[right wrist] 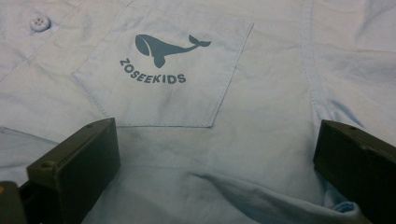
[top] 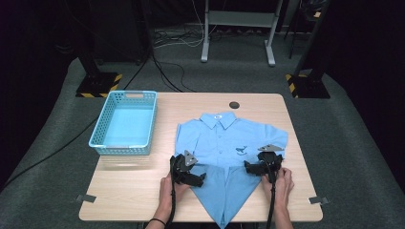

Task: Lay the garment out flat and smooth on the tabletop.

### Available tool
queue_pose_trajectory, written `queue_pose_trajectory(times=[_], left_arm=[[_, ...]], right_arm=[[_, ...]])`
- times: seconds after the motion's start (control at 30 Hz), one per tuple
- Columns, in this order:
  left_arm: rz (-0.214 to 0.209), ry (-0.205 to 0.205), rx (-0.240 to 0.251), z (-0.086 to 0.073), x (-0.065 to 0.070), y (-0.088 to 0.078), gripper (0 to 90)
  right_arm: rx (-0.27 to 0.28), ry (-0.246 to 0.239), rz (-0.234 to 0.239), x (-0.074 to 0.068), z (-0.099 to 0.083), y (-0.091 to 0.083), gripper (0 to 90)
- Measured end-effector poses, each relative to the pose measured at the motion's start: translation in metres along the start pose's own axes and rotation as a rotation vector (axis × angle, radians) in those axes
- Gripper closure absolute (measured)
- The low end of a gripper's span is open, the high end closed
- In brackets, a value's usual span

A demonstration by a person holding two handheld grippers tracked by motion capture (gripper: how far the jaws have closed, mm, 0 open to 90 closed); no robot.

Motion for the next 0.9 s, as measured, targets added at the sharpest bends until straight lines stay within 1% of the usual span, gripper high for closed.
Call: queue_pose_trajectory(times=[0.07, 0.13, 0.23, 0.33, 0.43, 0.57, 0.6, 0.67, 0.7, 0.73, 0.77, 0.87, 0.9], left_arm=[[0.015, -0.003, 0.0, 0.0, -0.002, 0.0, 0.2], [0.014, -0.017, -0.004, 0.0, -0.003, 0.001, 0.4], [0.029, -0.031, -0.002, 0.0, -0.004, 0.0, 0.5], [0.028, -0.024, -0.004, 0.0, -0.004, 0.0, 0.6], [0.043, -0.035, 0.009, 0.0, -0.006, -0.002, 0.9], [0.058, -0.067, 0.063, 0.002, -0.011, -0.008, 2.0], [0.061, -0.063, 0.059, 0.004, -0.013, -0.008, 2.2], [0.096, -0.035, 0.035, 0.006, -0.017, -0.005, 3.0], [0.097, -0.033, 0.02, 0.008, -0.018, -0.003, 4.8], [0.1, -0.036, 0.008, 0.01, -0.021, -0.002, 4.3], [0.114, -0.038, 0.006, 0.013, -0.023, -0.001, 4.8], [0.126, -0.046, -0.003, 0.023, -0.03, 0.001, 6.1], [0.13, -0.047, -0.009, 0.026, -0.032, 0.001, 7.9]], right_arm=[[0.0, 0.0, 0.0, 0.0, 0.0, 0.0, 0.0], [0.0, 0.0, 0.0, 0.0, 0.0, 0.0, 0.0], [-0.001, 0.0, 0.001, 0.0, 0.0, 0.0, 0.0], [0.0, -0.006, 0.002, 0.0, 0.001, 0.001, 0.0], [0.0, -0.006, 0.003, 0.0, 0.001, 0.001, 0.0], [0.0, -0.006, 0.003, 0.0, 0.001, 0.001, 0.0], [0.0, -0.007, 0.005, 0.0, 0.001, 0.001, 0.0], [0.002, -0.012, 0.005, -0.001, 0.001, 0.001, 0.0], [0.001, -0.012, 0.006, -0.001, 0.001, 0.001, 0.0], [0.002, -0.013, 0.006, -0.001, 0.001, 0.001, 0.0], [0.001, -0.013, 0.006, -0.001, 0.001, 0.001, 0.0], [0.001, -0.014, 0.006, -0.001, 0.001, 0.001, 0.0], [0.001, -0.014, 0.007, -0.001, 0.001, 0.001, 0.0]])
Point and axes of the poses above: each handheld gripper's, and its own axes: y roughly forward along the jaws, z roughly out of its top, x roughly to its right, the point moved 5 cm from there along y, roughly forward along the jaws, and after that the axes turned 1 degree about z, right-handed, at the moved point
